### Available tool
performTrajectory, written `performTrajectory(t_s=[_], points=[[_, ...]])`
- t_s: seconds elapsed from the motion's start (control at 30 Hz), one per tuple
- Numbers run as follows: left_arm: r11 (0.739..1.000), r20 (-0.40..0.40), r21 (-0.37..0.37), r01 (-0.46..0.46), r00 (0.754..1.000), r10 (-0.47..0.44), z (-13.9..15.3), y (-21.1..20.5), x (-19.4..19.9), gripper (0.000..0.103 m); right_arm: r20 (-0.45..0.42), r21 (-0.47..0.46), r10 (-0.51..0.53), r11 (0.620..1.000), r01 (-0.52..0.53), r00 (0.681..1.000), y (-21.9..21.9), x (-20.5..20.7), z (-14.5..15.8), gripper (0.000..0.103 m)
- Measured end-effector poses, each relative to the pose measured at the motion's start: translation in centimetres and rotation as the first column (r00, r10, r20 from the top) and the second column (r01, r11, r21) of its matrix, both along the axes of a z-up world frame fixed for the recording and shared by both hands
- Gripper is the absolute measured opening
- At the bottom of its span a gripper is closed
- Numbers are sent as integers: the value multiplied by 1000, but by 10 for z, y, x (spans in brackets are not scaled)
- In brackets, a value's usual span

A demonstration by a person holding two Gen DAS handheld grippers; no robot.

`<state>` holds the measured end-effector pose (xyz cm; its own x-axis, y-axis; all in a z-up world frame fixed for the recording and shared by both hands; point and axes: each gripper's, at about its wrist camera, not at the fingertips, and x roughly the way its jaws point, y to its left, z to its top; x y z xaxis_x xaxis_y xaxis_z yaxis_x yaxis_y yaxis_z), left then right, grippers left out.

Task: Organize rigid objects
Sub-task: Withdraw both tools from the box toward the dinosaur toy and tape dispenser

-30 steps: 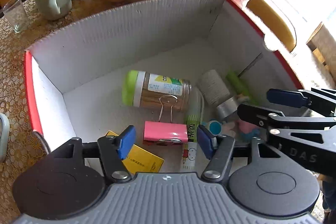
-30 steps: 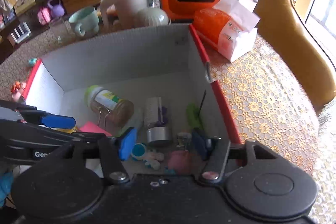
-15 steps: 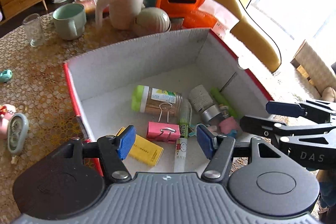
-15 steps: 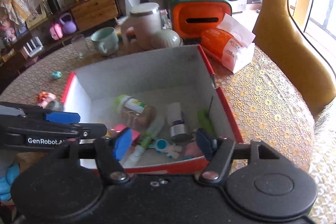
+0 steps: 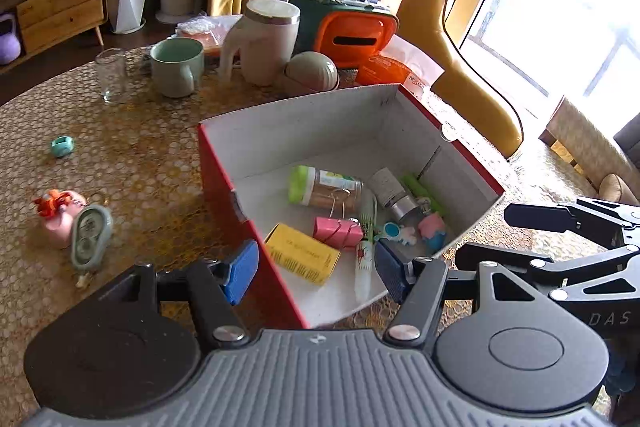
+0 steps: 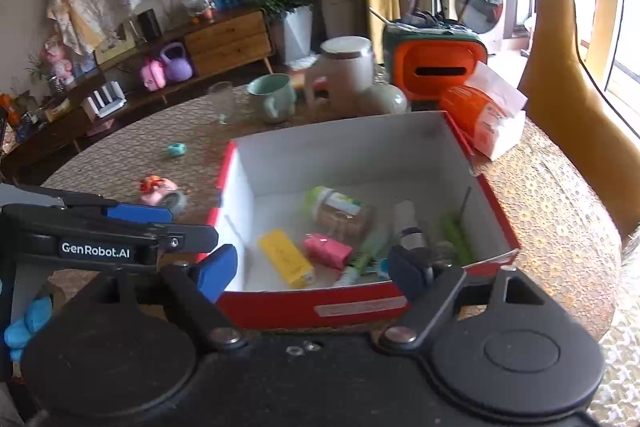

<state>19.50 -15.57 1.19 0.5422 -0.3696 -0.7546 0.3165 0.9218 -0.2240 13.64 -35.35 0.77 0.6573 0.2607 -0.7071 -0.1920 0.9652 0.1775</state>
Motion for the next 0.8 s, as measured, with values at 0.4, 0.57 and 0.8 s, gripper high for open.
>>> performTrajectory(t_s=[0.4,0.57,0.8], points=[[999,61,-18,-44,997,45,13,64,-43,64,36,21,94,995,-94,995,59,-23,8,92],[996,74,-12,-94,993,95,12,103,-53,71,50,27,155,987,-156,987,89,-25,7,95],[985,84,-13,-173,981,173,6,157,-59,77,54,7,236,972,-237,970,135,-27,1,97]])
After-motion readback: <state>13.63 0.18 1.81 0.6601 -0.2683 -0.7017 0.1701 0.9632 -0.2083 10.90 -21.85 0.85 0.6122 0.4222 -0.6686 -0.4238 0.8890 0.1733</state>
